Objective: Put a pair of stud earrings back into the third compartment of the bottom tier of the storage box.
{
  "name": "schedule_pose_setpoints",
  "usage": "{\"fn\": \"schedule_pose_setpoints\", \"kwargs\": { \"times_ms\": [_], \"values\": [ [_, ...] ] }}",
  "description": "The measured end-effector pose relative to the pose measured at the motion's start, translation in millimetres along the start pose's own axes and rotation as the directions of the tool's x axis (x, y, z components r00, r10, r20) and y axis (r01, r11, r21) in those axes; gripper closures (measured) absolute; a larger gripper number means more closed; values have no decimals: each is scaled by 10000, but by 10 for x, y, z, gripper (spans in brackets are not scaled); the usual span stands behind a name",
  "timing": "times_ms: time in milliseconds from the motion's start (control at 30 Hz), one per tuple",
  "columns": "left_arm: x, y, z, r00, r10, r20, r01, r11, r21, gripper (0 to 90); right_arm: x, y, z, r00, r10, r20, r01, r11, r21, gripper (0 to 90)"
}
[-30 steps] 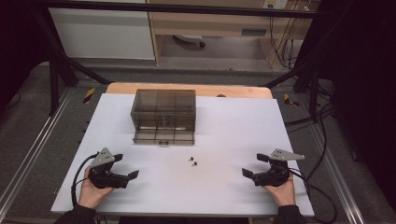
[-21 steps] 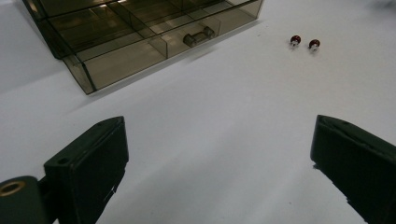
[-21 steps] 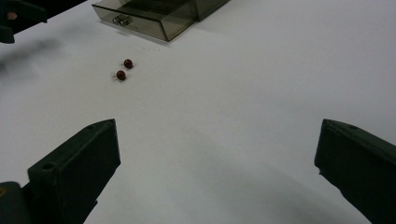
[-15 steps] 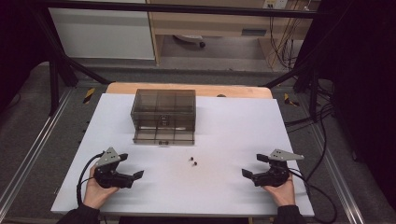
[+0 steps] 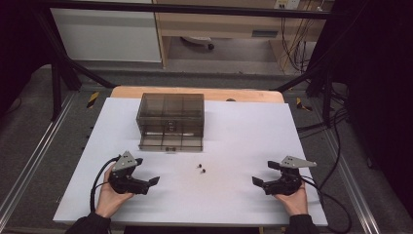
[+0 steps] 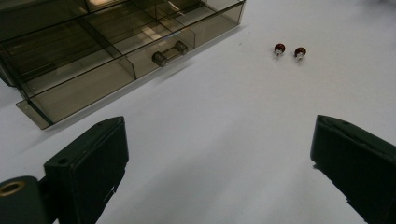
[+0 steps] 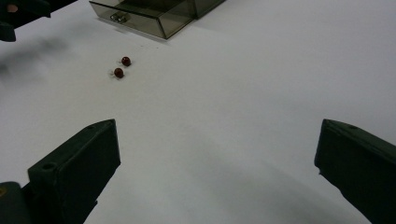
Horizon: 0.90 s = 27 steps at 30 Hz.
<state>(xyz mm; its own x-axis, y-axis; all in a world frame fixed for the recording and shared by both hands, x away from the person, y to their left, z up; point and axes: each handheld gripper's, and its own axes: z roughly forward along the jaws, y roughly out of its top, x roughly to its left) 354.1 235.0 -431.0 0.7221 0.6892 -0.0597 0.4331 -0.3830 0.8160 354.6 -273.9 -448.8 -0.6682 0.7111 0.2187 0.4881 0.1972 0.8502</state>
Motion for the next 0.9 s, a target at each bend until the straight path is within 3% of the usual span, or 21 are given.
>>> {"fn": "schedule_pose_setpoints", "kwargs": {
  "times_ms": [500, 900],
  "values": [
    [-118, 131, 153, 9998, 64, 174, -69, 9997, 252, 37, 1, -2, 2, 10000, -31, 25, 30, 10000, 52, 7],
    [-287, 333, 418, 9981, 501, 345, -515, 9978, 425, 37, 0, -3, 3, 10000, -69, 40, 69, 9999, 89, 7]
  ]
}}
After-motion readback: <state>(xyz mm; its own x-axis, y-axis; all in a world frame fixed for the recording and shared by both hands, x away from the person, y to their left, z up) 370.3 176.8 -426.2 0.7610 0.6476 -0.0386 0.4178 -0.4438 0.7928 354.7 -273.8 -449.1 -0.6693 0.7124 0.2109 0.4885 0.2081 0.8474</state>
